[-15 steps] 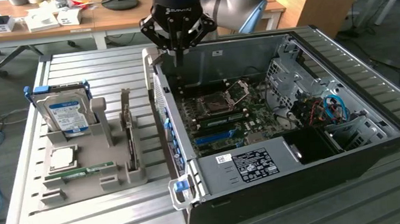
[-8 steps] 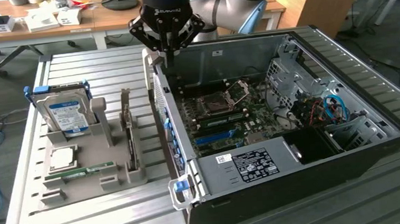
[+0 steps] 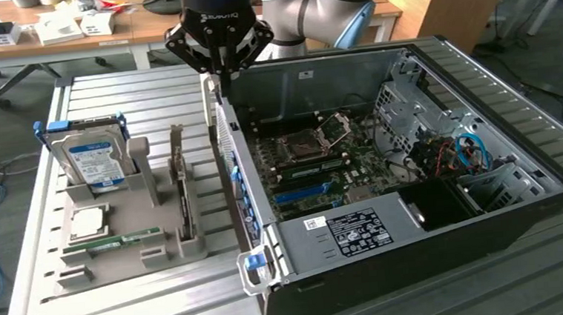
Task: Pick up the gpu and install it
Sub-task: 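Reach for the gpu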
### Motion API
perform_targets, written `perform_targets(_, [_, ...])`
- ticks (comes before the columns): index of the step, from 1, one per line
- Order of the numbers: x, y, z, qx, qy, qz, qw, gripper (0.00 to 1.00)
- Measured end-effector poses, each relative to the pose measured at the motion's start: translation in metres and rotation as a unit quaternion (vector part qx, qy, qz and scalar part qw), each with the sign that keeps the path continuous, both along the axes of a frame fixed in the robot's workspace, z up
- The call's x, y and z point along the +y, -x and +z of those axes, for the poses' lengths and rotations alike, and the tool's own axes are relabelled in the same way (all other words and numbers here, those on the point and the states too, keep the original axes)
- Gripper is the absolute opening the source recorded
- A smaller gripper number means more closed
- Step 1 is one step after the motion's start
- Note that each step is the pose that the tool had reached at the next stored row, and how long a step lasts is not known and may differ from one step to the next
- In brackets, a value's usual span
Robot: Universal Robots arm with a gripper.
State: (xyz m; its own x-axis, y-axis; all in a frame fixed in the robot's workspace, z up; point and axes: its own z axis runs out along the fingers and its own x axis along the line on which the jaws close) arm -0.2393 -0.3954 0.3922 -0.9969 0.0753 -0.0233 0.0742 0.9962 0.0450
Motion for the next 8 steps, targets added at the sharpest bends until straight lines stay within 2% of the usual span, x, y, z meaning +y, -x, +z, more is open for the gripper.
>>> perform_targets(8, [0.0014, 0.019, -0.0003, 0.0, 0.0, 0.0, 1.0, 0.11])
